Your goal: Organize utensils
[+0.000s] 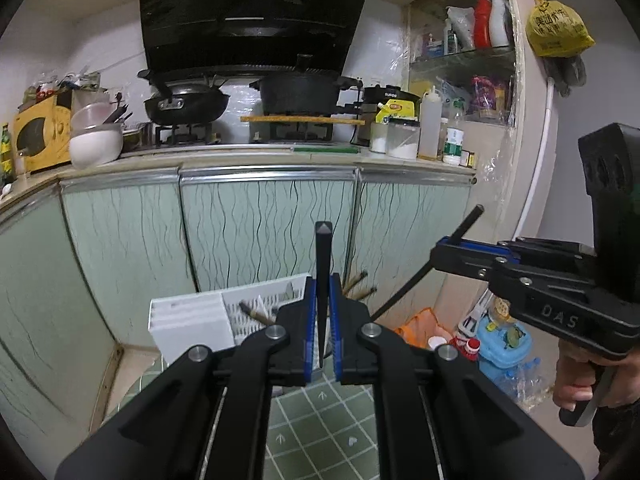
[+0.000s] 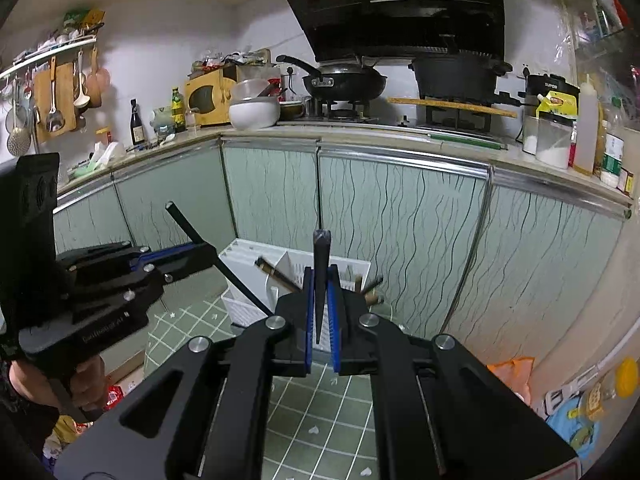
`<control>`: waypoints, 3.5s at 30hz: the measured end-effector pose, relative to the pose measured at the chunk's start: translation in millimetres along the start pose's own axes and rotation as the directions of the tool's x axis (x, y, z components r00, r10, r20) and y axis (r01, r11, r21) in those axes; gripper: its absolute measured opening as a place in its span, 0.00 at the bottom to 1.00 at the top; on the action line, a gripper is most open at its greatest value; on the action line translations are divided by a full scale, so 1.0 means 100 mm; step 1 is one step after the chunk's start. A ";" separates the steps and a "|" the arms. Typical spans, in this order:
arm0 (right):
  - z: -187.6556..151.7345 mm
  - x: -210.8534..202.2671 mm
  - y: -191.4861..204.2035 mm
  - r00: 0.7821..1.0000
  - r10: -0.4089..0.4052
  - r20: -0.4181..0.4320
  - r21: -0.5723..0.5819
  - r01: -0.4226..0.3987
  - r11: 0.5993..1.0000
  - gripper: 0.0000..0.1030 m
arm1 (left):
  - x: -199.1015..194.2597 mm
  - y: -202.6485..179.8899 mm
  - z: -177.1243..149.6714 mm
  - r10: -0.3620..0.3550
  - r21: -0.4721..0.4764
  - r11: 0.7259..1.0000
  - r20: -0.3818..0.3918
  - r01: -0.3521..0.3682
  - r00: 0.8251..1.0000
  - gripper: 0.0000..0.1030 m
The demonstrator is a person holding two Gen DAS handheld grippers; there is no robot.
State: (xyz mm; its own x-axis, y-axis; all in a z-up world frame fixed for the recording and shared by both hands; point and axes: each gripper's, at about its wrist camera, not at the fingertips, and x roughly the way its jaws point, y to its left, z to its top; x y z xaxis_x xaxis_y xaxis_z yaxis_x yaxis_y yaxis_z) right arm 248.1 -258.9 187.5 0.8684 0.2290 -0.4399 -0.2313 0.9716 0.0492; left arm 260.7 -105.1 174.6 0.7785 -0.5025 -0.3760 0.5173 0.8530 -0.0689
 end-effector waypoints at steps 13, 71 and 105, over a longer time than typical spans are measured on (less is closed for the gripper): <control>0.48 0.33 -0.27 0.999 -0.031 0.031 -0.003 0.032 0.999 0.06 | 0.35 0.16 0.39 0.036 0.039 0.999 0.049 -0.038 0.998 0.06; -1.02 0.02 0.10 0.985 -0.168 -0.048 -0.080 0.164 0.983 0.93 | -0.39 0.30 -0.97 0.267 -0.016 0.964 -0.013 -0.267 0.964 0.95; -2.22 -0.26 0.53 0.958 -0.279 -0.068 0.005 0.280 0.960 0.93 | -0.99 0.34 -2.22 0.398 -0.105 0.907 -0.096 -0.407 0.912 0.95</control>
State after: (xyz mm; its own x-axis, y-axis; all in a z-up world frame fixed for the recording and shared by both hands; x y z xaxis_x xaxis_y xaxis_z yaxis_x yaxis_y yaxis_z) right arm 116.1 -226.6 2.5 0.8665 -0.0553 -0.4961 0.0230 0.9972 -0.0709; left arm 122.4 5.0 4.3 0.8820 -0.1053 -0.4594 0.1150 0.9933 -0.0068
